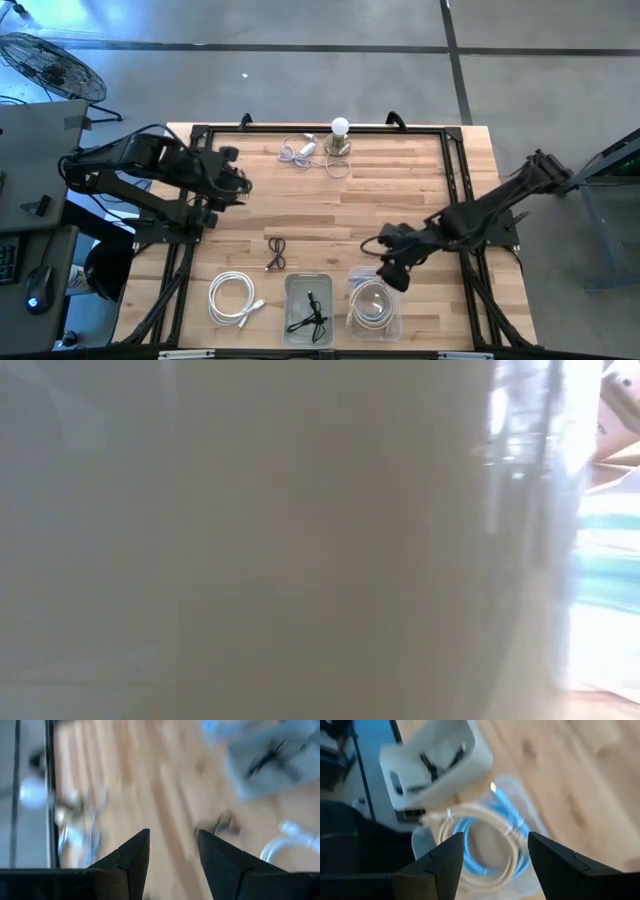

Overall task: Pick & Place USB Port
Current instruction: Put the black USB cable into the gray bin

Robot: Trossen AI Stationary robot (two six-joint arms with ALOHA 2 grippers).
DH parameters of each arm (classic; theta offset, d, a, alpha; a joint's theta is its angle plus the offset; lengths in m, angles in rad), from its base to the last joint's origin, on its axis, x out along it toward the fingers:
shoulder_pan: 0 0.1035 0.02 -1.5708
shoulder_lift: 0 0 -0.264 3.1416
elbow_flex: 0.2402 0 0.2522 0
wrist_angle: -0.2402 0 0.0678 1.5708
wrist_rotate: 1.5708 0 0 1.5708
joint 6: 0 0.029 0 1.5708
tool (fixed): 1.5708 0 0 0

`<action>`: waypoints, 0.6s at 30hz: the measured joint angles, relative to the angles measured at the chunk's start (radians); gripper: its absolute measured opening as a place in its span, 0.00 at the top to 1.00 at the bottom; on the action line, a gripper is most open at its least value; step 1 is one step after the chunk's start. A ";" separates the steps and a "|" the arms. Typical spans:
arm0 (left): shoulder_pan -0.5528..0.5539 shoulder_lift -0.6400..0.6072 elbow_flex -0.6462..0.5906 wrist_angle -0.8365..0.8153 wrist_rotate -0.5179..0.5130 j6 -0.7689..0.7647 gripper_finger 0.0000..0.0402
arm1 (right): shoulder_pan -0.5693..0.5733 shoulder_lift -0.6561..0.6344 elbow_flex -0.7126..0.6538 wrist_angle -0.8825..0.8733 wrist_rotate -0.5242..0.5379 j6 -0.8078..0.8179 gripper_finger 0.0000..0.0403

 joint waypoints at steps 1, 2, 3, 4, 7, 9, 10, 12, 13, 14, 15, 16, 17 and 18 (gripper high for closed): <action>0.000 0.000 0.000 -0.052 -0.032 -0.023 0.59 | -0.005 -0.014 0.000 0.004 0.022 -0.022 0.47; 0.000 0.000 0.000 -0.098 -0.063 -0.047 0.59 | -0.010 -0.026 0.000 0.008 0.040 -0.045 0.47; 0.000 0.000 0.000 -0.136 -0.100 -0.072 0.59 | -0.017 -0.037 0.000 0.013 0.056 -0.067 0.47; 0.000 0.000 0.000 -0.164 -0.130 -0.098 0.59 | -0.025 -0.047 0.000 0.017 0.070 -0.089 0.47; 0.000 0.000 0.000 -0.203 -0.188 -0.163 0.59 | -0.056 -0.071 0.000 0.027 0.085 -0.156 0.47; 0.000 0.000 0.000 -0.200 -0.208 -0.172 0.59 | -0.078 -0.085 0.000 0.042 0.086 -0.204 0.47; 0.000 0.000 0.000 -0.201 -0.226 -0.179 0.59 | -0.090 -0.091 0.000 0.050 0.084 -0.227 0.47; 0.001 0.000 0.000 -0.201 -0.246 -0.213 0.59 | -0.113 -0.101 0.000 0.068 0.070 -0.273 0.47; 0.002 0.000 0.000 -0.203 -0.246 -0.249 0.59 | -0.124 -0.105 0.000 0.076 0.060 -0.295 0.47; 0.013 0.000 0.000 -0.207 -0.246 -0.288 0.59 | -0.136 -0.109 0.000 0.082 0.044 -0.315 0.47; 0.033 0.000 0.000 -0.214 -0.242 -0.325 0.59 | -0.147 -0.113 0.000 0.084 0.034 -0.334 0.47; 0.059 0.000 0.000 -0.224 -0.226 -0.357 0.59 | -0.158 -0.115 0.000 0.084 0.019 -0.350 0.47; 0.090 0.000 0.000 -0.234 -0.203 -0.381 0.59 | -0.169 -0.116 0.000 0.084 0.007 -0.367 0.47; 0.119 0.000 -0.005 -0.236 -0.178 -0.396 0.59 | -0.180 -0.119 0.000 0.083 -0.012 -0.388 0.47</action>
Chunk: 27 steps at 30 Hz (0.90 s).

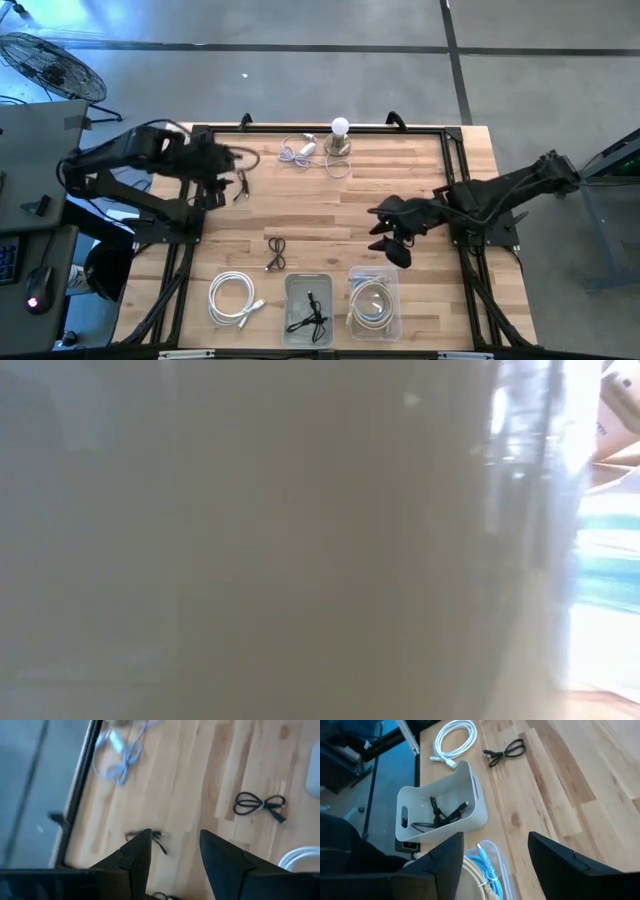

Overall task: Pick & Place USB Port
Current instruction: Put the black USB cable into the gray bin

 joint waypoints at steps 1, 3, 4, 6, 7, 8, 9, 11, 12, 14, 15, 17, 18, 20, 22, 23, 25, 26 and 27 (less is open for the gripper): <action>0.031 -0.001 -0.010 0.000 0.026 -0.006 0.59 | -0.009 -0.001 0.000 0.000 -0.015 -0.020 0.47; 0.100 0.000 -0.034 -0.002 0.068 -0.001 0.59 | -0.031 -0.003 0.000 0.002 -0.046 -0.058 0.47; 0.133 0.001 -0.047 0.000 0.089 0.008 0.59 | -0.041 -0.008 0.000 0.002 -0.058 -0.079 0.47; 0.205 0.000 -0.077 0.008 0.130 0.040 0.59 | -0.061 -0.011 0.000 0.003 -0.080 -0.118 0.47; 0.243 0.000 -0.096 0.022 0.153 0.057 0.59 | -0.070 -0.016 0.000 0.002 -0.088 -0.139 0.47; 0.287 0.000 -0.116 0.044 0.180 0.073 0.59 | -0.080 -0.021 0.000 0.001 -0.097 -0.160 0.47; 0.332 0.000 -0.136 0.066 0.215 0.091 0.59 | -0.090 -0.025 0.000 0.002 -0.107 -0.180 0.47; 0.427 0.001 -0.176 0.111 0.304 0.114 0.59 | -0.111 -0.038 0.000 0.001 -0.122 -0.216 0.47; 0.475 0.001 -0.197 0.135 0.352 0.121 0.59 | -0.122 -0.046 0.000 0.000 -0.125 -0.233 0.47; 0.566 0.001 -0.239 0.198 0.446 0.128 0.59 | -0.141 -0.060 0.000 -0.003 -0.125 -0.263 0.47; 0.603 0.002 -0.262 0.220 0.487 0.124 0.59 | -0.148 -0.067 0.000 -0.003 -0.126 -0.278 0.47; 0.662 0.012 -0.304 0.247 0.555 0.101 0.59 | -0.163 -0.081 0.000 -0.003 -0.125 -0.305 0.47; 0.684 0.021 -0.320 0.251 0.574 0.085 0.59 | -0.168 -0.088 0.000 -0.003 -0.126 -0.319 0.47; 0.721 0.041 -0.348 0.247 0.584 0.068 0.59 | -0.178 -0.100 0.000 -0.004 -0.136 -0.350 0.47; 0.746 0.062 -0.367 0.251 0.584 0.049 0.59 | -0.186 -0.113 0.000 -0.006 -0.151 -0.378 0.47; 0.757 0.074 -0.375 0.250 0.583 0.037 0.59 | -0.188 -0.118 0.000 -0.010 -0.155 -0.390 0.47; 0.771 0.103 -0.386 0.249 0.582 0.018 0.59 | -0.192 -0.127 0.000 -0.022 -0.160 -0.408 0.47; 0.774 0.119 -0.388 0.251 0.582 0.006 0.59 | -0.193 -0.131 0.000 -0.029 -0.162 -0.418 0.47; 0.772 0.134 -0.389 0.248 0.582 -0.005 0.59 | -0.193 -0.135 0.000 -0.040 -0.164 -0.424 0.47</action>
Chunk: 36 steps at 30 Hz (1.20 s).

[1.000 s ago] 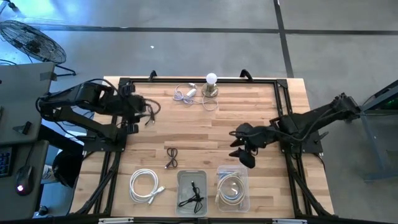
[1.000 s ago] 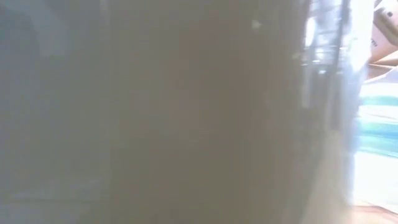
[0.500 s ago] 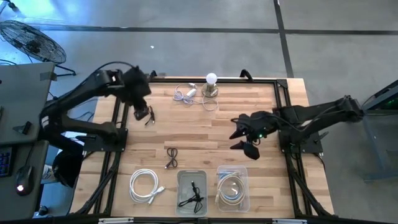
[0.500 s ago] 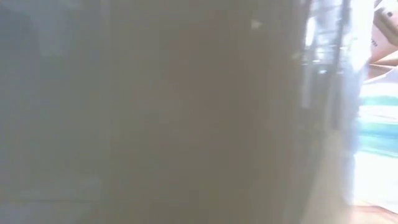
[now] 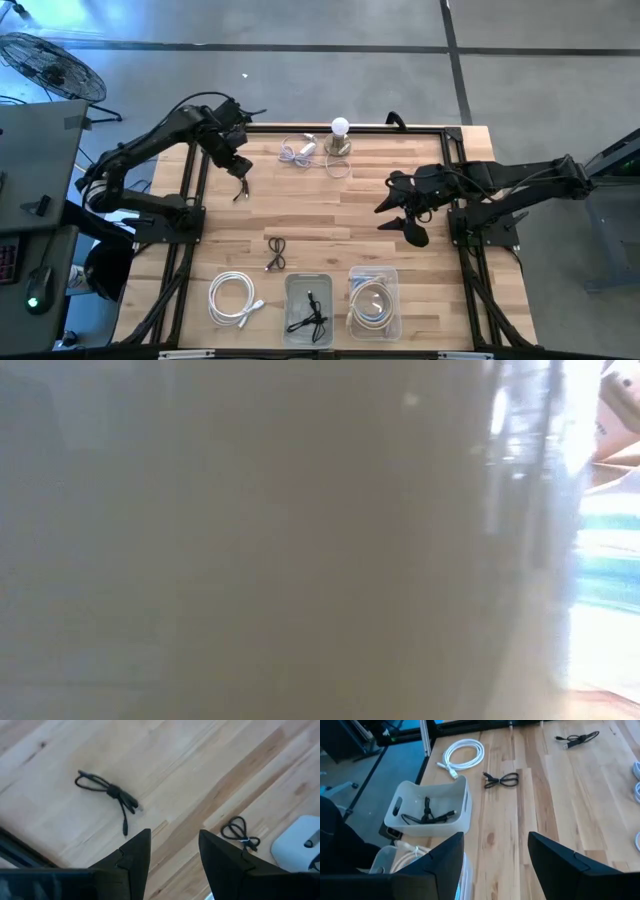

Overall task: Pick & Place USB Port
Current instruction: Put the black USB cable into the gray bin

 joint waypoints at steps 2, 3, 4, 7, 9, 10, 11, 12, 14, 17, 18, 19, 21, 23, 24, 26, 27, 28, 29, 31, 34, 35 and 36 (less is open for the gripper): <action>0.000 0.034 -0.001 -0.002 -0.003 -0.016 0.59 | 0.000 -0.007 0.000 -0.021 -0.004 -0.015 0.47; -0.001 0.052 -0.001 -0.005 -0.011 -0.021 0.59 | 0.000 -0.010 0.000 -0.030 -0.012 -0.022 0.47; -0.001 0.069 -0.002 -0.013 -0.020 -0.024 0.59 | 0.000 -0.016 0.000 -0.037 -0.018 -0.028 0.47; -0.001 0.123 -0.002 -0.048 -0.049 -0.049 0.59 | 0.000 -0.033 0.000 -0.058 -0.038 -0.048 0.47; -0.001 0.158 -0.002 -0.086 -0.065 -0.060 0.59 | 0.000 -0.048 0.000 -0.072 -0.039 -0.052 0.47; -0.001 0.171 -0.002 -0.107 -0.075 -0.066 0.59 | 0.000 -0.056 0.000 -0.076 -0.038 -0.053 0.47; -0.001 0.185 -0.002 -0.124 -0.080 -0.071 0.59 | -0.004 -0.063 0.000 -0.078 -0.038 -0.057 0.47; -0.001 0.198 -0.002 -0.134 -0.086 -0.073 0.59 | -0.009 -0.070 0.000 -0.080 -0.038 -0.064 0.47; -0.001 0.219 -0.002 -0.138 -0.106 -0.073 0.59 | -0.020 -0.080 0.000 -0.083 -0.038 -0.070 0.47; -0.001 0.237 -0.002 -0.125 -0.128 -0.073 0.59 | -0.042 -0.088 0.000 -0.082 -0.038 -0.078 0.47; -0.001 0.243 -0.002 -0.110 -0.130 -0.073 0.59 | -0.049 -0.089 0.000 -0.083 -0.038 -0.079 0.47; -0.001 0.247 -0.002 -0.100 -0.133 -0.073 0.59 | -0.055 -0.089 0.000 -0.083 -0.038 -0.081 0.47; -0.001 0.255 -0.002 -0.089 -0.135 -0.070 0.59 | -0.068 -0.089 0.000 -0.083 -0.038 -0.087 0.47; -0.001 0.264 -0.004 -0.062 -0.134 -0.055 0.59 | -0.080 -0.089 0.000 -0.083 -0.037 -0.094 0.47; -0.001 0.266 -0.008 -0.055 -0.134 -0.051 0.59 | -0.085 -0.089 0.000 -0.083 -0.037 -0.096 0.47; -0.001 0.274 -0.024 -0.050 -0.132 -0.051 0.59 | -0.095 -0.089 0.000 -0.083 -0.038 -0.103 0.47; -0.001 0.279 -0.036 -0.039 -0.130 -0.055 0.59 | -0.100 -0.089 0.000 -0.082 -0.037 -0.106 0.47; -0.001 0.283 -0.049 -0.030 -0.127 -0.060 0.59 | -0.103 -0.089 0.000 -0.082 -0.037 -0.112 0.47; -0.001 0.283 -0.065 -0.016 -0.121 -0.065 0.59 | -0.107 -0.089 0.000 -0.082 -0.037 -0.115 0.47; -0.001 0.287 -0.103 0.023 -0.101 -0.066 0.59 | -0.114 -0.089 0.000 -0.082 -0.037 -0.122 0.47; -0.001 0.288 -0.151 0.096 -0.089 -0.066 0.59 | -0.121 -0.089 0.000 -0.082 -0.038 -0.123 0.47; -0.001 0.288 -0.166 0.122 -0.079 -0.066 0.59 | -0.124 -0.089 0.000 -0.082 -0.039 -0.129 0.47; -0.001 0.288 -0.178 0.148 -0.075 -0.066 0.59 | -0.124 -0.089 0.000 -0.082 -0.039 -0.132 0.47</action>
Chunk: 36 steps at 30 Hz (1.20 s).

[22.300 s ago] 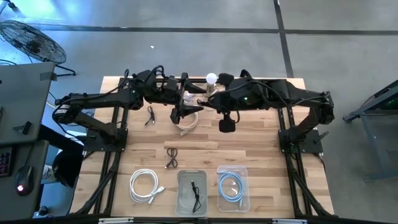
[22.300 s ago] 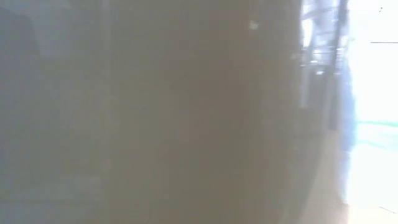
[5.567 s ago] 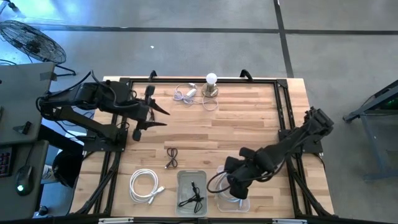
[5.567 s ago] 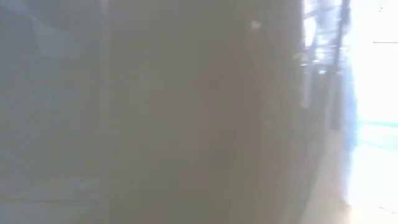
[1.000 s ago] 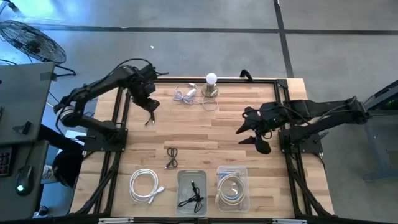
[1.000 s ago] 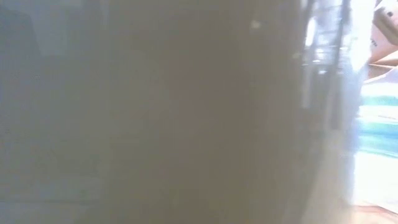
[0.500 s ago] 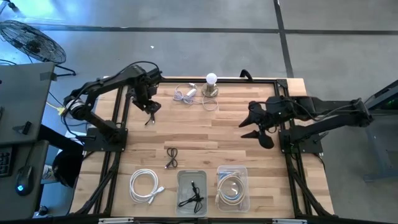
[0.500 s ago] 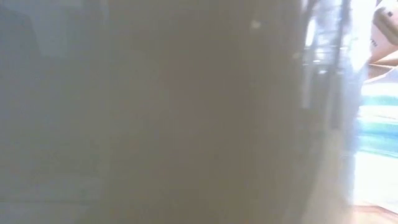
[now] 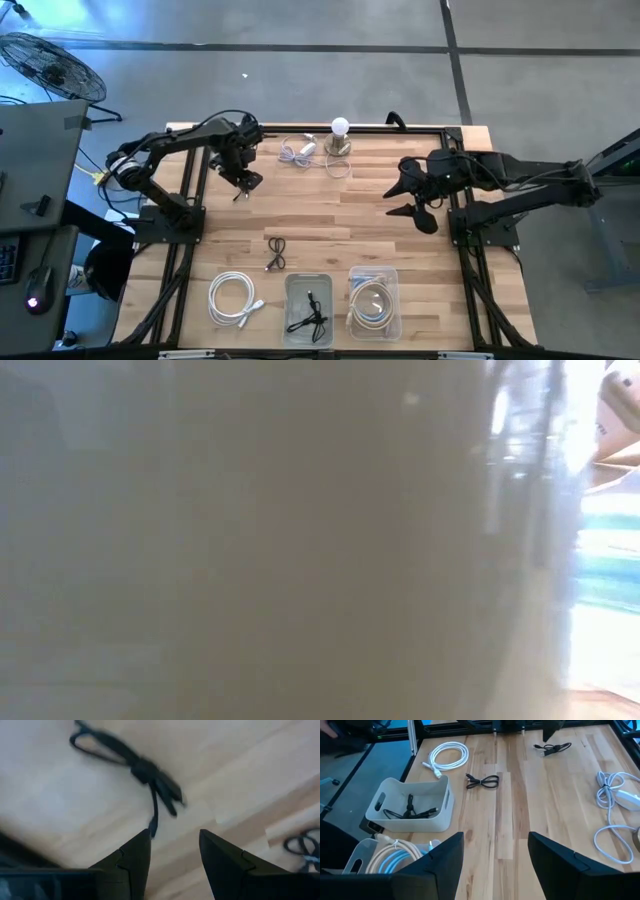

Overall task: Pick & Place USB Port
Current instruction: Put the black USB cable into the gray bin

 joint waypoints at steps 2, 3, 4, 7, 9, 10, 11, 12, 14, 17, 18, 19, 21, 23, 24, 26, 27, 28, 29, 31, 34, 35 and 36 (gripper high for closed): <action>0.000 0.000 -0.017 0.047 0.002 0.000 0.59 | 0.000 0.000 0.000 0.000 0.000 -0.001 0.47; 0.000 0.000 -0.023 0.062 0.001 0.000 0.59 | 0.000 0.000 0.000 0.002 0.000 -0.003 0.47; 0.000 0.000 -0.027 0.073 0.001 0.000 0.59 | 0.000 0.000 0.000 0.003 0.000 -0.006 0.47; 0.000 0.000 -0.033 0.102 -0.004 0.000 0.59 | 0.000 0.000 0.000 0.006 -0.001 -0.008 0.47; 0.000 0.000 -0.034 0.108 -0.020 0.000 0.59 | 0.000 0.000 0.000 0.006 -0.001 -0.008 0.47; 0.000 0.000 -0.034 0.113 -0.028 0.000 0.59 | 0.000 0.000 0.000 0.006 -0.001 -0.008 0.47; 0.000 0.000 -0.034 0.122 -0.029 0.000 0.59 | 0.000 0.000 0.000 0.006 -0.001 -0.008 0.47; 0.000 0.000 -0.034 0.131 -0.029 0.000 0.59 | 0.000 0.000 0.000 0.006 -0.002 -0.008 0.48; 0.000 0.000 -0.034 0.141 -0.029 0.000 0.59 | 0.000 0.000 0.000 0.006 -0.002 -0.008 0.48; 0.000 0.000 -0.034 0.153 -0.029 0.000 0.59 | 0.000 0.000 0.000 0.005 -0.006 -0.008 0.47; 0.000 0.000 -0.034 0.151 -0.030 0.000 0.59 | 0.000 0.000 0.000 0.005 -0.007 -0.008 0.48; 0.000 0.001 -0.034 0.149 -0.030 0.000 0.59 | 0.000 0.000 0.000 0.005 -0.007 -0.008 0.48; 0.000 0.007 -0.034 0.148 -0.029 0.000 0.59 | 0.000 0.000 0.000 0.004 -0.008 -0.008 0.48; 0.000 0.018 -0.034 0.141 -0.029 0.001 0.59 | 0.000 0.000 0.000 0.003 -0.008 -0.009 0.48; 0.000 0.025 -0.034 0.142 -0.027 0.004 0.59 | 0.000 0.000 0.000 0.003 -0.008 -0.009 0.48; 0.000 0.041 -0.034 0.140 -0.023 0.014 0.59 | 0.000 0.000 0.000 0.002 -0.009 -0.008 0.48; 0.000 0.050 -0.034 0.140 -0.018 0.019 0.59 | 0.000 0.000 0.000 0.002 -0.009 -0.008 0.48; 0.000 0.058 -0.034 0.139 -0.011 0.019 0.59 | 0.000 0.000 0.000 0.002 -0.009 -0.008 0.48; 0.000 0.066 -0.034 0.138 -0.009 0.020 0.59 | 0.000 0.000 0.000 0.001 -0.009 -0.008 0.48; 0.000 0.079 -0.034 0.138 -0.010 0.041 0.62 | 0.000 0.000 0.000 0.001 -0.009 -0.008 0.48; -0.001 0.088 -0.034 0.138 -0.021 0.099 0.78 | 0.000 0.000 0.000 0.000 -0.009 -0.008 0.48; -0.008 0.088 -0.034 0.140 -0.031 0.116 0.88 | 0.000 0.000 0.000 0.000 -0.009 -0.008 0.48; -0.016 0.088 -0.034 0.148 -0.047 0.127 0.93 | 0.000 0.000 0.000 0.000 -0.009 -0.007 0.48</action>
